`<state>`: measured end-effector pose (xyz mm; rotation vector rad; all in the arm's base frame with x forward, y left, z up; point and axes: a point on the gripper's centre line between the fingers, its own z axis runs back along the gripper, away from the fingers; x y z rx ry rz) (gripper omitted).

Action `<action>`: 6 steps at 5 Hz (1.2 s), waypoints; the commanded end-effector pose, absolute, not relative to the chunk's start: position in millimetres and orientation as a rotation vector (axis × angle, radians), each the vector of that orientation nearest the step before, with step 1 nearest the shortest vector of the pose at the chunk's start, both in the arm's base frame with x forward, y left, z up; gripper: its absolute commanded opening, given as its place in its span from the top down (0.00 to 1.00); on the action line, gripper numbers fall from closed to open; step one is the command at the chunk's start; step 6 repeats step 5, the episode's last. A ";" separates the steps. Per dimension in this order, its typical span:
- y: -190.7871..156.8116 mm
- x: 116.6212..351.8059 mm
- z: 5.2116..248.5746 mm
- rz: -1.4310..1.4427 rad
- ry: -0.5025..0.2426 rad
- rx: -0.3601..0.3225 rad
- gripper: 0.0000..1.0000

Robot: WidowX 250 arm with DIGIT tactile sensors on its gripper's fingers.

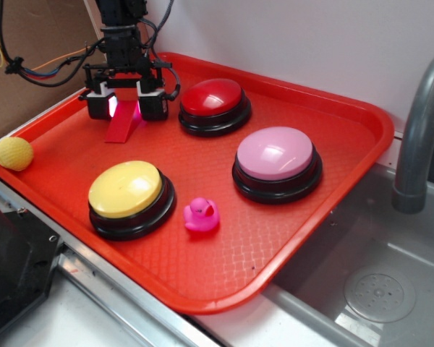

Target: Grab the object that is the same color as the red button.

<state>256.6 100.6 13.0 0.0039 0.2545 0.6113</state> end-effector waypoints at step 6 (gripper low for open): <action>44.7 170.0 286.5 -0.182 -0.056 0.059 1.00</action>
